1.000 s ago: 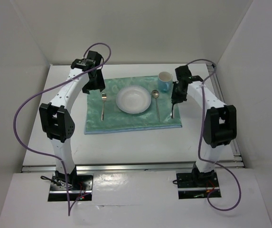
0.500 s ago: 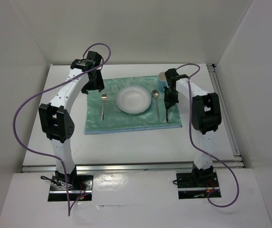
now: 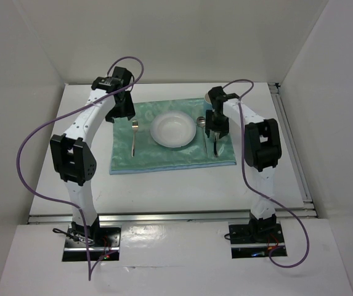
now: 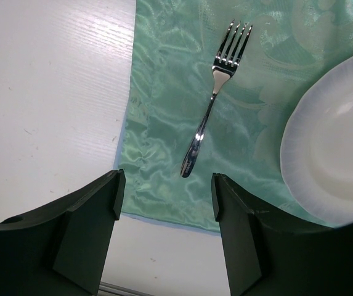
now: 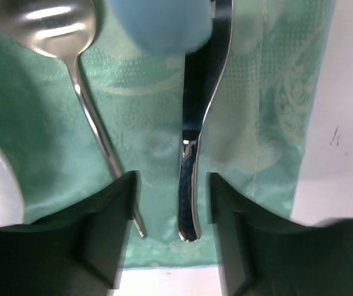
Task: Set the dinner table for one person
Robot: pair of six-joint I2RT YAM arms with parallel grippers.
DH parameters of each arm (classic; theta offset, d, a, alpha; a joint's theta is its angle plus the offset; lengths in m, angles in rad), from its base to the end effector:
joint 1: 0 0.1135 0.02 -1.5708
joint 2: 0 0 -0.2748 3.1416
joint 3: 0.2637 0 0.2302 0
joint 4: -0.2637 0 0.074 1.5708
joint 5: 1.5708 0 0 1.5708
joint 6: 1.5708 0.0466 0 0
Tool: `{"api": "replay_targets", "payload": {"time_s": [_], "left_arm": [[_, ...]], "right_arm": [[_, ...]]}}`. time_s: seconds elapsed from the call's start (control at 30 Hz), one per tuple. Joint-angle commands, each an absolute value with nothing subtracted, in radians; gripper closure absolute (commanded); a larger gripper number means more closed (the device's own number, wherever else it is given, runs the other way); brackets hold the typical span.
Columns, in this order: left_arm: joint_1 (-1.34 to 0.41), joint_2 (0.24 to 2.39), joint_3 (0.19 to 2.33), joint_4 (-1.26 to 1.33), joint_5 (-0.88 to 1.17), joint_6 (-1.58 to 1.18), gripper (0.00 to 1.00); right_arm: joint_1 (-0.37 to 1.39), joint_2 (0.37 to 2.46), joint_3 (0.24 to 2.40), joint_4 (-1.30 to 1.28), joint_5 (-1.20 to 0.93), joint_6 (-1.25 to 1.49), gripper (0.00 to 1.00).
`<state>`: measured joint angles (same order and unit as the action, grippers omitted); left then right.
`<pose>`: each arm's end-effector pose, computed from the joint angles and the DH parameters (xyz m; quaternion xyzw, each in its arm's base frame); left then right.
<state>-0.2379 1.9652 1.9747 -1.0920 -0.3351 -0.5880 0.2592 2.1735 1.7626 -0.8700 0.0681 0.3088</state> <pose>0.3949 -0.0800 0.3251 -0.2063 0.9351 0.0526 0.2833 0.4241 0.1092 0.1907 0.0294 0.9885 0.0081 0.1480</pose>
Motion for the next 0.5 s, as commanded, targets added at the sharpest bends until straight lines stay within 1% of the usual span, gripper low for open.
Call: {"api": "replay_targets", "payload": {"time_s": [0.0,0.03,0.07,0.1,0.13,0.2,0.23,0.33,0.43,0.47], "left_arm": [[-0.239,1.895,1.982,-1.097,-0.342,-0.598,0.25],[-0.239,1.894,1.993,-1.097,-0.333,-0.598,0.25],[-0.239,1.882,1.993,-1.106,-0.333,-0.598,0.25],[-0.239,1.882,1.993,-1.106,-0.333,-0.598,0.25],[-0.239,1.873,2.002,-1.106,-0.333,-0.598,0.25],[-0.239,1.862,2.002,-1.106,-0.321,-0.598,0.25],[-0.239,1.849,2.002,-1.106,-0.321,-0.598,0.25],[-0.239,1.809,1.993,-1.080,-0.301,-0.598,0.25],[-0.239,1.749,1.945,-1.019,-0.244,-0.598,0.25],[-0.239,1.735,1.934,-1.006,-0.235,-0.598,0.23]], "right_arm": [[0.259,2.060,1.778,-0.917,0.126,0.337,0.33],[0.259,2.004,1.769,-0.926,0.135,0.347,0.25],[0.246,1.971,1.757,-0.927,0.135,0.366,0.15],[0.226,1.939,1.723,-0.927,0.159,0.379,0.00],[0.215,1.866,1.703,-0.917,0.170,0.390,0.00],[0.192,1.794,1.654,-0.905,0.224,0.448,0.00],[0.181,1.723,1.600,-0.896,0.292,0.471,0.00],[0.144,1.614,1.513,-0.884,0.342,0.511,0.00],[0.123,1.554,1.467,-0.884,0.365,0.528,0.00],[0.114,1.524,1.466,-0.884,0.365,0.528,0.00]]}}
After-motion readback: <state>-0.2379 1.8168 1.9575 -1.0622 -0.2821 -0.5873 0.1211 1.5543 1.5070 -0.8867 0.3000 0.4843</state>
